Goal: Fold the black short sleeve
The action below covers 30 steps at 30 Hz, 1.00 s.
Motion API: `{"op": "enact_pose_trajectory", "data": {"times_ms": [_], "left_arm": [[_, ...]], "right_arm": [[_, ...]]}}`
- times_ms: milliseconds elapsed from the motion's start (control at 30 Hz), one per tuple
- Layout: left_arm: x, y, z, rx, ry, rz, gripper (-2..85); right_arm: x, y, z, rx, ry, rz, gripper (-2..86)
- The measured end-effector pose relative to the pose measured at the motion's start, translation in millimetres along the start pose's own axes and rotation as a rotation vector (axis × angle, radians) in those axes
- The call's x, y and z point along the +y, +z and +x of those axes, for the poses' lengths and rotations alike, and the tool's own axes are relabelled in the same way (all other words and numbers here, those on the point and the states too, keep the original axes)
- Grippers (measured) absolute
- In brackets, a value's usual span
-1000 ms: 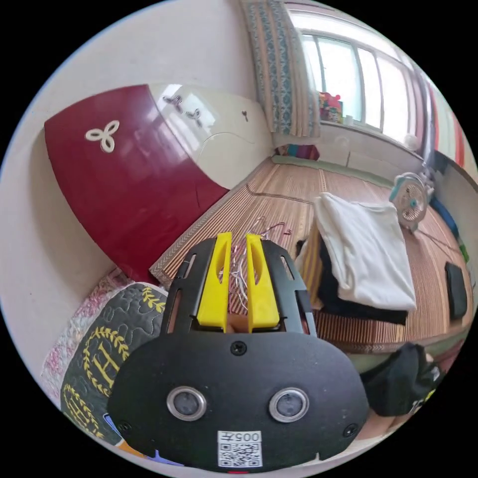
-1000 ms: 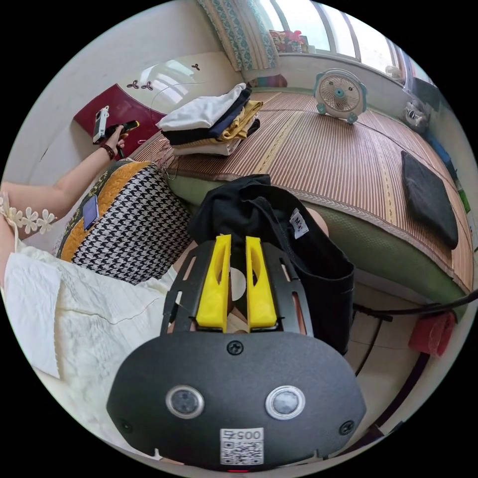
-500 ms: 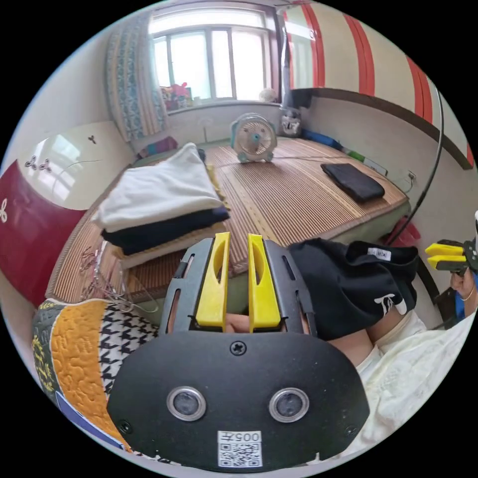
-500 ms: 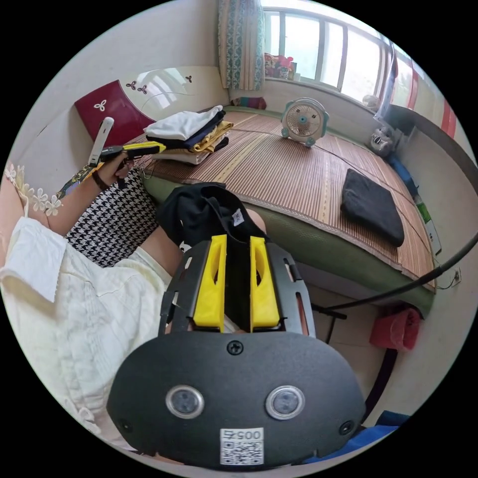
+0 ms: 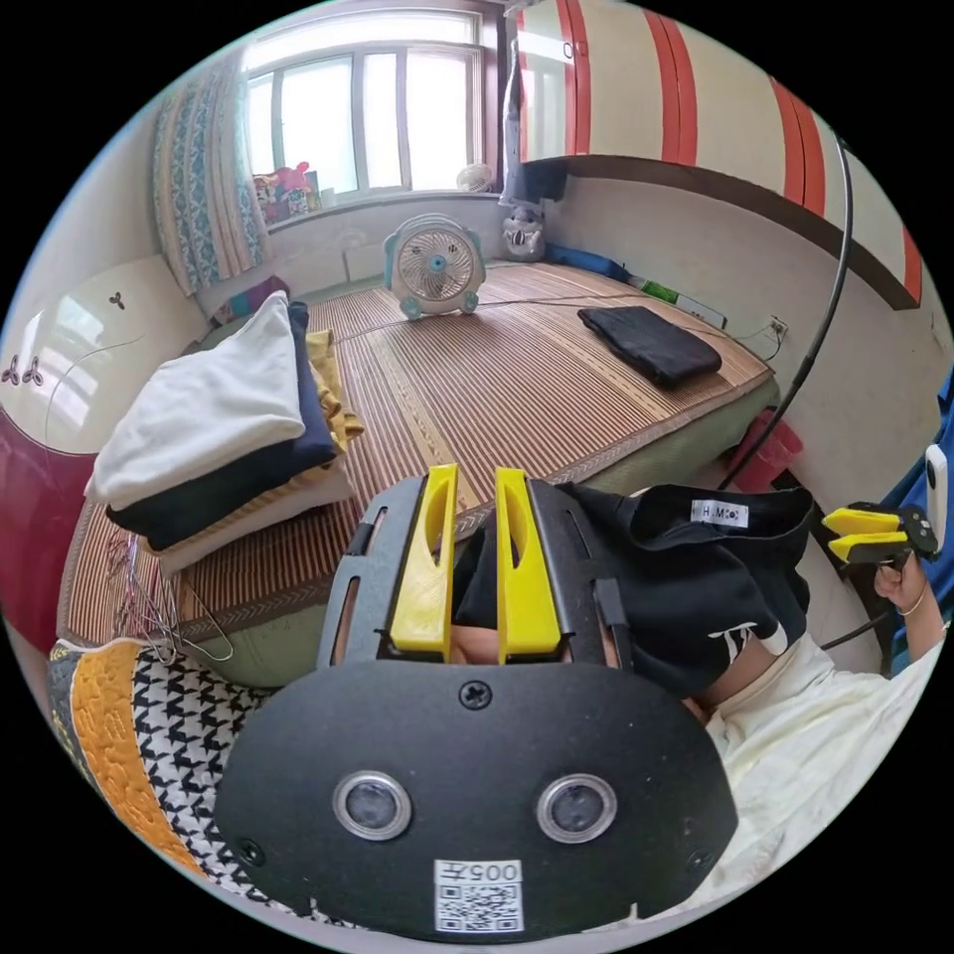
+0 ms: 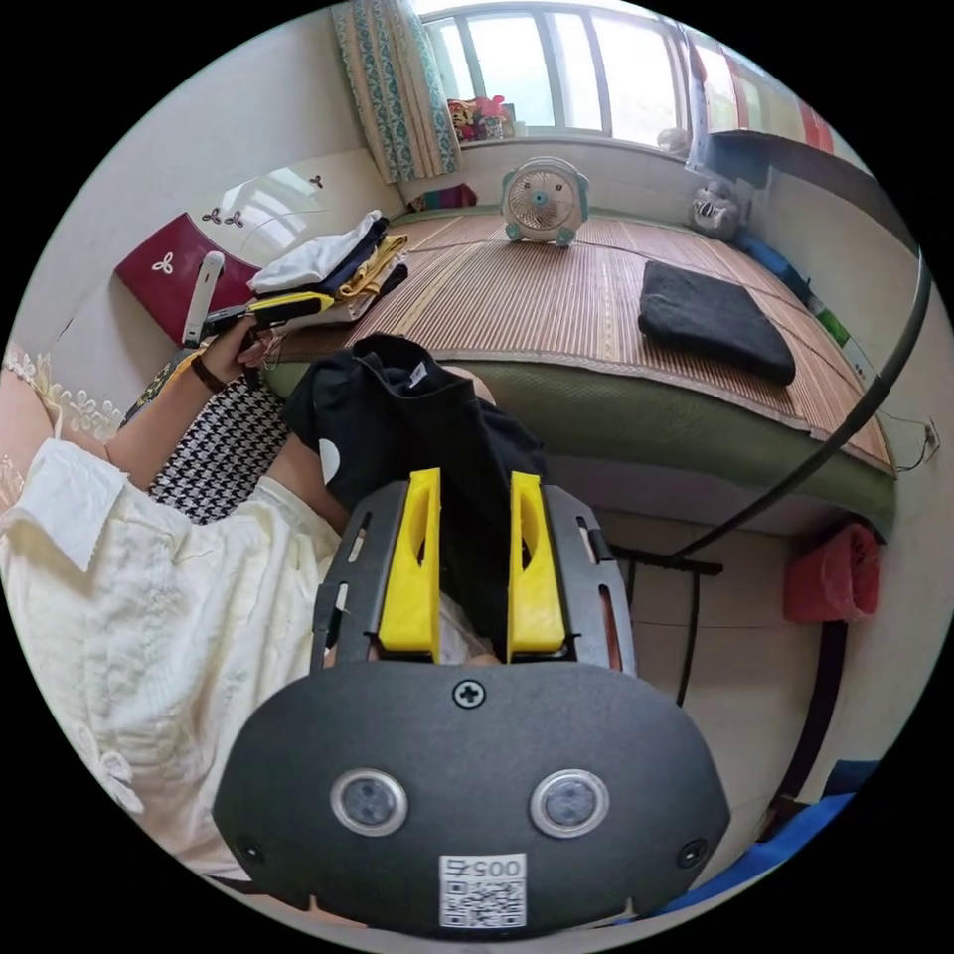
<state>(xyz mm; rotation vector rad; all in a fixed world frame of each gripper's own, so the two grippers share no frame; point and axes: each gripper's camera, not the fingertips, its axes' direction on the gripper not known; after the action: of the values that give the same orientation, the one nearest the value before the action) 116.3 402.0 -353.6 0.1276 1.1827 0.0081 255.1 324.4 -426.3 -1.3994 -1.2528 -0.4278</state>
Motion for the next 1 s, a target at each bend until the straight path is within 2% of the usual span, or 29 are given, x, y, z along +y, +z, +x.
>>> {"op": "enact_pose_trajectory", "data": {"times_ms": [133,300,433,600,767,933,1000], "left_arm": [[11.3,4.1,13.2,-0.006,-0.048,0.016,7.1],[18.9,17.2,33.9,-0.116,0.102,-0.089,8.0],[19.0,19.0,33.1,-0.14,0.133,-0.103,8.6],[7.2,32.6,17.0,-0.063,0.102,-0.059,9.4],[-14.6,76.8,-9.6,0.057,0.065,-0.196,9.8],[-26.7,102.8,-45.1,0.151,0.003,-0.17,10.0],[-32.3,114.4,-64.0,0.241,-0.005,-0.171,10.2]], "right_arm": [[-5.3,10.8,13.6,-0.033,-0.031,-0.015,9.9],[-8.4,26.8,17.9,-0.055,-0.086,-0.044,9.8],[-10.1,41.1,6.7,-0.139,-0.111,-0.079,6.7],[-11.0,51.2,-21.6,-0.125,-0.145,-0.105,3.4],[-8.8,58.8,-39.4,-0.06,-0.157,-0.129,2.8],[-9.2,56.3,-41.4,-0.078,-0.145,-0.142,2.7],[-9.9,54.8,-41.8,-0.085,-0.138,-0.15,2.7]]}}
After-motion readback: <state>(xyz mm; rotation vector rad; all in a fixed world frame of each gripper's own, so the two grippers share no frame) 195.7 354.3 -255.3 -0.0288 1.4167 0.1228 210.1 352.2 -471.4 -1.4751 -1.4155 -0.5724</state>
